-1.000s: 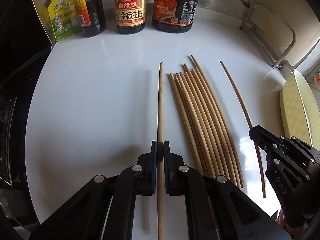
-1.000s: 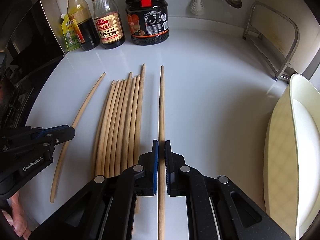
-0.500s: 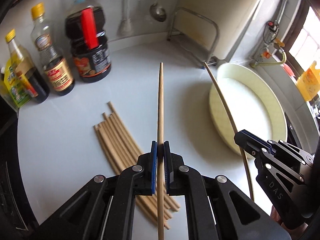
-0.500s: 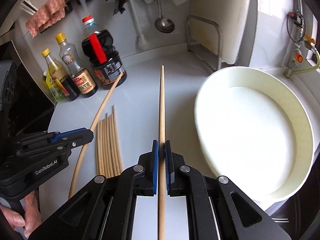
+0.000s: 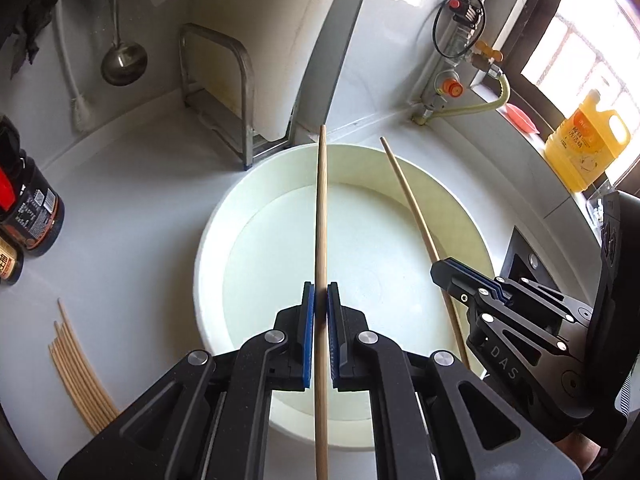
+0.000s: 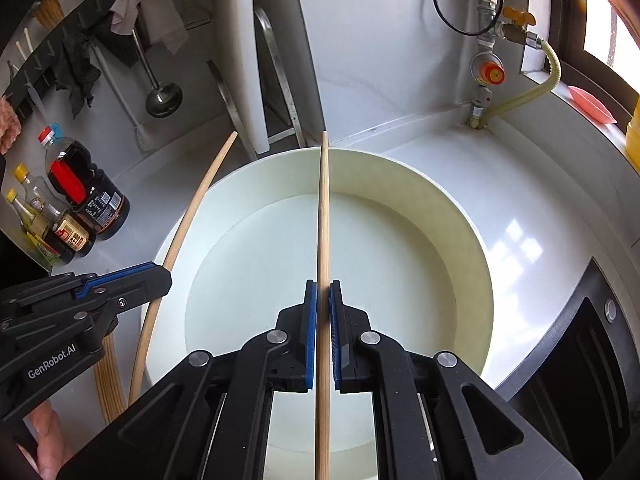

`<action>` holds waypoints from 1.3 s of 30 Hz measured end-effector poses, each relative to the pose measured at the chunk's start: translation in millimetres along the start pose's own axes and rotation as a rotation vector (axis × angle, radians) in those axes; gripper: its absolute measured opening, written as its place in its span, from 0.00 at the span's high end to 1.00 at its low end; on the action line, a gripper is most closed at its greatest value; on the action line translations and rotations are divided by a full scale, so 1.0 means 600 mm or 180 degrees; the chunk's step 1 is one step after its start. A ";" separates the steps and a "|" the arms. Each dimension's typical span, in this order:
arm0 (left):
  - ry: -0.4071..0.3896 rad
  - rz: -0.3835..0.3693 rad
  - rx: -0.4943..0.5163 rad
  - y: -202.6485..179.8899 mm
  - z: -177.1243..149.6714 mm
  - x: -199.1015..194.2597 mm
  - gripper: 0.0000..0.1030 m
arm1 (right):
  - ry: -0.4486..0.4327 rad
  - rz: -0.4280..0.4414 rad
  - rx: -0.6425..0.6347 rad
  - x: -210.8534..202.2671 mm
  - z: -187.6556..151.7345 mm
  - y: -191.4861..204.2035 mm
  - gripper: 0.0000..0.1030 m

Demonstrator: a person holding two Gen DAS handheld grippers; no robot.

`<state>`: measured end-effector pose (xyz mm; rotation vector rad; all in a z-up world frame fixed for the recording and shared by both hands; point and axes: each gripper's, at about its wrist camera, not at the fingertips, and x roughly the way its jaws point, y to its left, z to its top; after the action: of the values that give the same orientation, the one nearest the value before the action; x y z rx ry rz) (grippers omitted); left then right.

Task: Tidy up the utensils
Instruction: 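Carry the held chopsticks with both tools over the white basin, then open both tools to drop the chopsticks into the basin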

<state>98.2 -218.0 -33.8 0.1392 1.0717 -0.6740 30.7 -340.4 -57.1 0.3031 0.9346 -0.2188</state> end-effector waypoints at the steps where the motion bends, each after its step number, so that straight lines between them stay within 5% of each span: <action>1: 0.0034 0.0005 -0.0009 -0.005 0.004 0.013 0.93 | 0.0040 0.0010 0.0034 0.010 0.003 -0.010 0.94; 12: 0.0283 0.0136 -0.0014 -0.012 0.019 0.101 0.92 | 0.0360 0.0099 0.0323 0.093 -0.022 -0.046 0.94; 15: 0.0311 0.0201 -0.0077 -0.005 0.018 0.107 0.70 | 0.0372 0.0070 0.0338 0.096 -0.025 -0.052 0.93; 17: 0.0278 0.0276 -0.0112 -0.001 0.018 0.105 0.37 | 0.0333 0.0063 0.0338 0.090 -0.024 -0.054 0.84; 18: 0.0229 0.0310 -0.0129 0.002 0.017 0.100 0.34 | 0.0302 0.0057 0.0332 0.085 -0.024 -0.055 0.81; 39: 0.0080 0.0609 -0.0230 0.055 -0.038 0.004 0.26 | 0.0094 0.0004 0.0186 0.009 -0.036 -0.019 0.65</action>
<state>100.4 -183.6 -53.7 0.1857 1.0898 -0.4620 14.1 -343.7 -75.3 0.3616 0.9583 -0.2413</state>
